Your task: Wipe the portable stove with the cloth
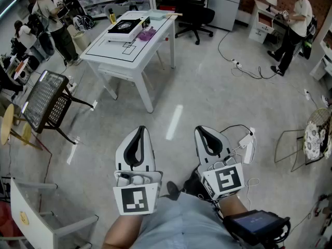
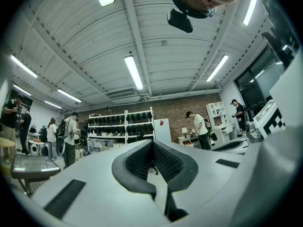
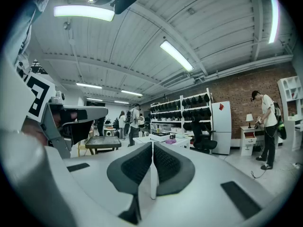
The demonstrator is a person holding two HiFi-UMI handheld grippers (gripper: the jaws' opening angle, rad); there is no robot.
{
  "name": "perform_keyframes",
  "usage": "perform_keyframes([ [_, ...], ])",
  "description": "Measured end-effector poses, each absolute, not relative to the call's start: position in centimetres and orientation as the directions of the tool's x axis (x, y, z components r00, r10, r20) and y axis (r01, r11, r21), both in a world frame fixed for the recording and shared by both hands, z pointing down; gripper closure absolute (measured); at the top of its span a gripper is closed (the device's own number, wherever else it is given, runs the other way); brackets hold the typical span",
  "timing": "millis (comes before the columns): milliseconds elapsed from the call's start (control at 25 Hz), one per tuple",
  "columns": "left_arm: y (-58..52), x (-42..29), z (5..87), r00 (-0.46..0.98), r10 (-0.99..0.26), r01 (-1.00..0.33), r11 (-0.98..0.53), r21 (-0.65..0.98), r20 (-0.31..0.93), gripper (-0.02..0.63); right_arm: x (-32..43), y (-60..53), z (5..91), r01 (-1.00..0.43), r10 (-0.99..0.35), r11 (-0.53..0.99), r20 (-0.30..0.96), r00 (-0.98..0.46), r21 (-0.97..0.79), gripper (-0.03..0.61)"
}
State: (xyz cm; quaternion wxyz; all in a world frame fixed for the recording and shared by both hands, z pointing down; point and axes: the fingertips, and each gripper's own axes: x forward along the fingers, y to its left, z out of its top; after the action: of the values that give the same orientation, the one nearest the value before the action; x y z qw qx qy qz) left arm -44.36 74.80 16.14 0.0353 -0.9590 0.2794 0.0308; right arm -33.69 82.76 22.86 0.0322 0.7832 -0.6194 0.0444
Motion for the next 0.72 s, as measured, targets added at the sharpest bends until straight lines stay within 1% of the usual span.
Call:
perform_keyframes([
  [440,73.9,-46.4,15.2,0.841,-0.532,-0.538,-0.842,-0.047,-0.102,0.595,-35.2,81.3,21.5,-0.974,-0.971,-0.225,0.077,0.224,0.004,0.525],
  [720,73.3,-46.2,15.5,0.84,-0.536,-0.54,-0.84,-0.046,-0.08,0.595,-33.2,81.3,20.5,-0.964,-0.963,-0.265,0.059,0.264,-0.009,0.525],
])
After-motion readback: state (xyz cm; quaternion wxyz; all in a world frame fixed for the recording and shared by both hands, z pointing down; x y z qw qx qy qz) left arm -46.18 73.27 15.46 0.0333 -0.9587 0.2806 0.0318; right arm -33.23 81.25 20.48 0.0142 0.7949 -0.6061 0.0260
